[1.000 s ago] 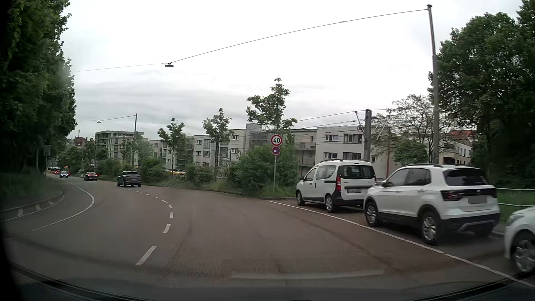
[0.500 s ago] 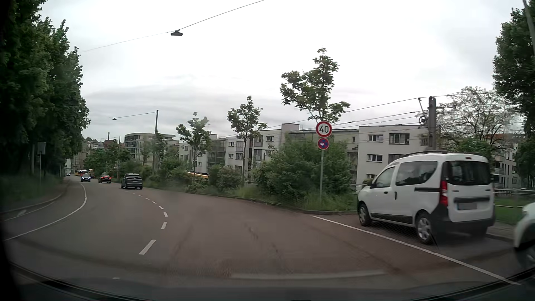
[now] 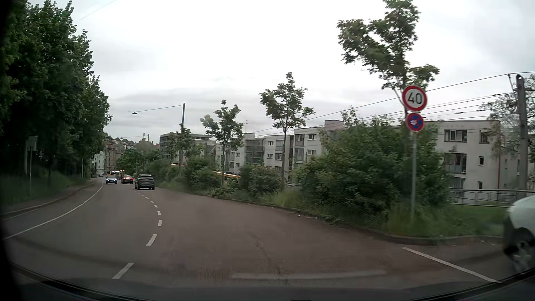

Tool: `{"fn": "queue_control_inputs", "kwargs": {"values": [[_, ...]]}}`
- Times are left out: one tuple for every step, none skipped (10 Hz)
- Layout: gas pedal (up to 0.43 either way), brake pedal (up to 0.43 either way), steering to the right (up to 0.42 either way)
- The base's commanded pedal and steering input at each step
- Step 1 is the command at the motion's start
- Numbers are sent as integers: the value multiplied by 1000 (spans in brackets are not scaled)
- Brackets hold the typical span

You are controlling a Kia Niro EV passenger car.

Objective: Follow the waypoints while adhering to traffic rules and regulations

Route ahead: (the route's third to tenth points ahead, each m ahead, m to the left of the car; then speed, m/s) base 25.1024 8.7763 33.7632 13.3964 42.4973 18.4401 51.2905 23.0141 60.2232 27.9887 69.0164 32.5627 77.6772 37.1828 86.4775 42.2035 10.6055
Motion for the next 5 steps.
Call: {"fn": "queue_control_inputs", "kwargs": {"values": [[0,0,-110],[0,0,-109],[0,0,-109],[0,0,-110],[0,0,-109]]}}
